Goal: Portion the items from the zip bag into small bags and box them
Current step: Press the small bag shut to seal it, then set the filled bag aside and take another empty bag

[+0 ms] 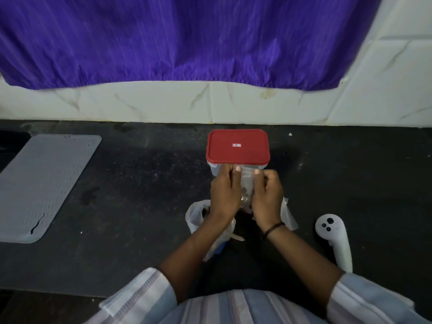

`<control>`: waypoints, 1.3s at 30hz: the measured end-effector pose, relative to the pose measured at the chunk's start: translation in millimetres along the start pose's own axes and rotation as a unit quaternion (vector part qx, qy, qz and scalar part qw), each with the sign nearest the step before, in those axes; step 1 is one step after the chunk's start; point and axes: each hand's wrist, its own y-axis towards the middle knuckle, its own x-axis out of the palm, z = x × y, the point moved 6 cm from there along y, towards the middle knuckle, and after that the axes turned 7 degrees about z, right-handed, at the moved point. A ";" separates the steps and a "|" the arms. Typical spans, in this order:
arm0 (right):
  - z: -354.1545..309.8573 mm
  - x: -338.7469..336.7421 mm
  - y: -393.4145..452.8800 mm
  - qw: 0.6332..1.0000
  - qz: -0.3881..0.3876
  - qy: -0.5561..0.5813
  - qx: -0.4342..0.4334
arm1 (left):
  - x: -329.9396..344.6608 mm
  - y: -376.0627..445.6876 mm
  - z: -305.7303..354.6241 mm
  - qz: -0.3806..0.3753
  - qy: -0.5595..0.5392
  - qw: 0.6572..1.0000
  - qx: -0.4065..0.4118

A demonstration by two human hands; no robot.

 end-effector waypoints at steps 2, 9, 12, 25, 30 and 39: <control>15.9 0.6 15.3 0.999 -0.003 -0.053 -0.002 | 8.5 16.5 -18.4 -0.052 0.075 0.995 -0.042; 64.8 22.2 41.1 0.930 -0.141 -0.338 0.001 | 18.5 48.6 -72.6 -0.148 0.281 0.936 -0.151; 67.0 27.6 44.5 0.896 -0.155 -0.414 -0.038 | 25.0 50.9 -80.9 -0.174 0.331 0.912 -0.171; 58.7 5.4 42.3 0.895 -0.113 -0.417 -0.108 | 31.0 57.7 -75.8 -0.199 0.420 0.874 -0.142; 67.7 -55.8 35.9 0.882 -0.074 -0.450 -0.118 | 20.3 53.6 -64.6 -0.210 0.449 0.861 -0.114; 86.3 -82.9 25.4 0.844 -0.108 -0.510 -0.127 | 22.8 26.0 -39.2 -0.203 0.430 0.880 -0.006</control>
